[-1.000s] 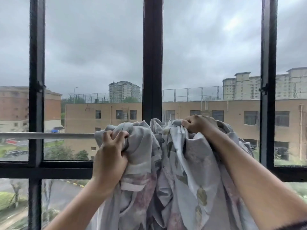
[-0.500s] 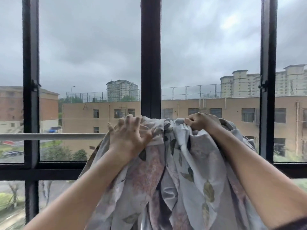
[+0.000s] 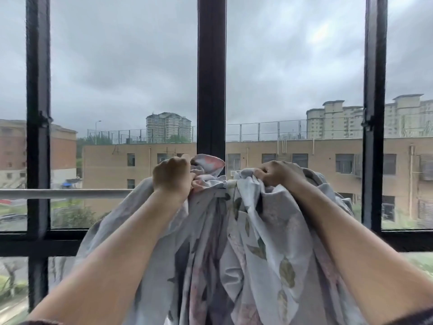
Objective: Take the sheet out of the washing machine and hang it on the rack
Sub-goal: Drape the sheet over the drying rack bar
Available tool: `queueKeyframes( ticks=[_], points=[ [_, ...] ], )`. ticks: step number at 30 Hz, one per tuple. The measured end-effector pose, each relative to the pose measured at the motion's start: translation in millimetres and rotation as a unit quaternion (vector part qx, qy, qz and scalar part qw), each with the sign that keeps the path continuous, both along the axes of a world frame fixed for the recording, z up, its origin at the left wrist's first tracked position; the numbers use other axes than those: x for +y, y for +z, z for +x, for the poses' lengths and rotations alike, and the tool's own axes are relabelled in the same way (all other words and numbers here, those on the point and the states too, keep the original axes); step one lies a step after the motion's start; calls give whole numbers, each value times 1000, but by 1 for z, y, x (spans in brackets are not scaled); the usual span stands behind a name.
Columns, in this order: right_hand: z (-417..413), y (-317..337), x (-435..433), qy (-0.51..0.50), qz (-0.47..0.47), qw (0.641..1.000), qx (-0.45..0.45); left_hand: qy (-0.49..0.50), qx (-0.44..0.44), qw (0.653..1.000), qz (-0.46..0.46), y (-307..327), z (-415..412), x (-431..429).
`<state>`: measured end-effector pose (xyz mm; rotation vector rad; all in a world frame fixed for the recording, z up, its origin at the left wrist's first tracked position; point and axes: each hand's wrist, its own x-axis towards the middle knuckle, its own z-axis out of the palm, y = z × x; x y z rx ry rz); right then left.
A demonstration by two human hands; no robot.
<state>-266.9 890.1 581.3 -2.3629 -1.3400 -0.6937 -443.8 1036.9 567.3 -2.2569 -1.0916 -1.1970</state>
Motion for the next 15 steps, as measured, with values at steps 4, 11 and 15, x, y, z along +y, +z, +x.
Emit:
queueKeyframes(
  ticks=[4, 11, 15],
  points=[
    [8, 1, -8, -5, 5, 1000, 12, -79, 117, 989, -34, -32, -20, -19],
    [3, -2, -7, 8, 11, 1000, 3, -77, 55, 993, 69, 7, -30, -6],
    [0, -2, -5, 12, 19, 1000, -2, 68, 81, 994, 26, 26, -4, 0]
  ],
)
